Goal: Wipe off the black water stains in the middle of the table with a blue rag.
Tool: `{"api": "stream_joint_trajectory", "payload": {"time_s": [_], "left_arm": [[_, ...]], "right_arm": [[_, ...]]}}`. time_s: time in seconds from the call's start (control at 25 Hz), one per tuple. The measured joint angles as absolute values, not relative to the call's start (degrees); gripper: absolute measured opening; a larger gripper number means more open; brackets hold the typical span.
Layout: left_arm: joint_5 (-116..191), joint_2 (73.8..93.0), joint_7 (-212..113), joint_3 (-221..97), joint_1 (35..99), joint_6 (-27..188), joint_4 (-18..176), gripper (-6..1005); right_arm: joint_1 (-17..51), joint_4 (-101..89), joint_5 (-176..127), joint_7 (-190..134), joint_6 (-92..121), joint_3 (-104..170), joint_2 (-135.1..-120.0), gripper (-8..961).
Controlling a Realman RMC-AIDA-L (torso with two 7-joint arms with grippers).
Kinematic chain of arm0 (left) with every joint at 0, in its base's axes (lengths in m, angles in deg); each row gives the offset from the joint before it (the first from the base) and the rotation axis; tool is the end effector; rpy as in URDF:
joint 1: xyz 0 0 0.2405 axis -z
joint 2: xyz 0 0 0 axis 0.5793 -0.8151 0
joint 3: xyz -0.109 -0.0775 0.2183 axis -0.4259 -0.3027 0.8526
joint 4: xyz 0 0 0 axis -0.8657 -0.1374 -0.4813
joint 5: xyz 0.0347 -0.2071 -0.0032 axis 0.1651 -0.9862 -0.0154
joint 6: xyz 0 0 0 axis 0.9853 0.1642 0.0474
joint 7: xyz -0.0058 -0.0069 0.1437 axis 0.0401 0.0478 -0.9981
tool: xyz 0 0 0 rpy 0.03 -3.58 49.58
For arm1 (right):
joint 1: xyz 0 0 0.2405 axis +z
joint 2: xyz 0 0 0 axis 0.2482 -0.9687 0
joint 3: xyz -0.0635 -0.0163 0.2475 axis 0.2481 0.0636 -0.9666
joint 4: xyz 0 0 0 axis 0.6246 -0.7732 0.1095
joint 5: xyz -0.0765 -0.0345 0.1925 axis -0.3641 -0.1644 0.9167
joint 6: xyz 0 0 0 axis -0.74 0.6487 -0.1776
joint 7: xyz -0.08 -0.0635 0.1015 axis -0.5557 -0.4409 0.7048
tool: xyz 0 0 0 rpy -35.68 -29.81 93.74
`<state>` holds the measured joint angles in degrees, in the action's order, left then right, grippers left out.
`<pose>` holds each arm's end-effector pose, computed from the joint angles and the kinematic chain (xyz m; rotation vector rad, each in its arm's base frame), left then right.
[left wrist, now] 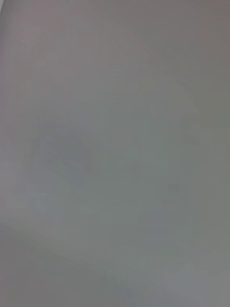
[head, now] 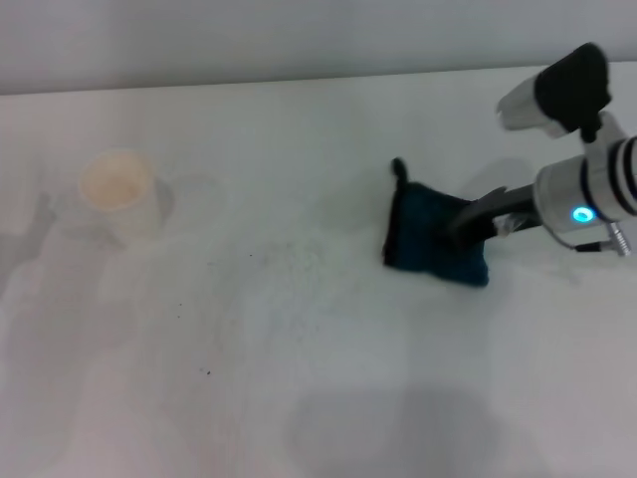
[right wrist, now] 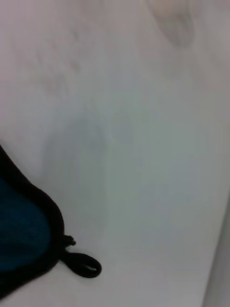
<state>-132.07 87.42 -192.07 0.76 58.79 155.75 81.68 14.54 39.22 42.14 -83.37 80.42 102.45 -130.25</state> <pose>-0.3555 0.3172 -0.0004 -1.5778 -0.8716 -0.8968 0.2865 0.3680 -0.0264 -2.4533 1.0855 -0.0993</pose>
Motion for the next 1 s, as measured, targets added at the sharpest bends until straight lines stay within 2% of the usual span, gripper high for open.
{"api": "stream_joint_trajectory", "payload": {"time_s": [0.4,0.64,1.0], "left_arm": [[-131.8,87.28,-189.3,0.8,58.2,155.5,83.6,877],[-131.8,87.33,-189.3,0.9,57.9,155.9,84.0,877],[-131.9,87.43,-189.3,0.9,58.0,156.0,84.0,878]], "right_arm": [[14.7,42.4,47.7,-88.0,83.6,104.7,-130.16,67],[14.3,42.6,47.8,-89.1,82.6,103.6,-130.09,118],[13.7,40.6,59.5,-89.4,83.5,90.8,-130.12,418]]}}
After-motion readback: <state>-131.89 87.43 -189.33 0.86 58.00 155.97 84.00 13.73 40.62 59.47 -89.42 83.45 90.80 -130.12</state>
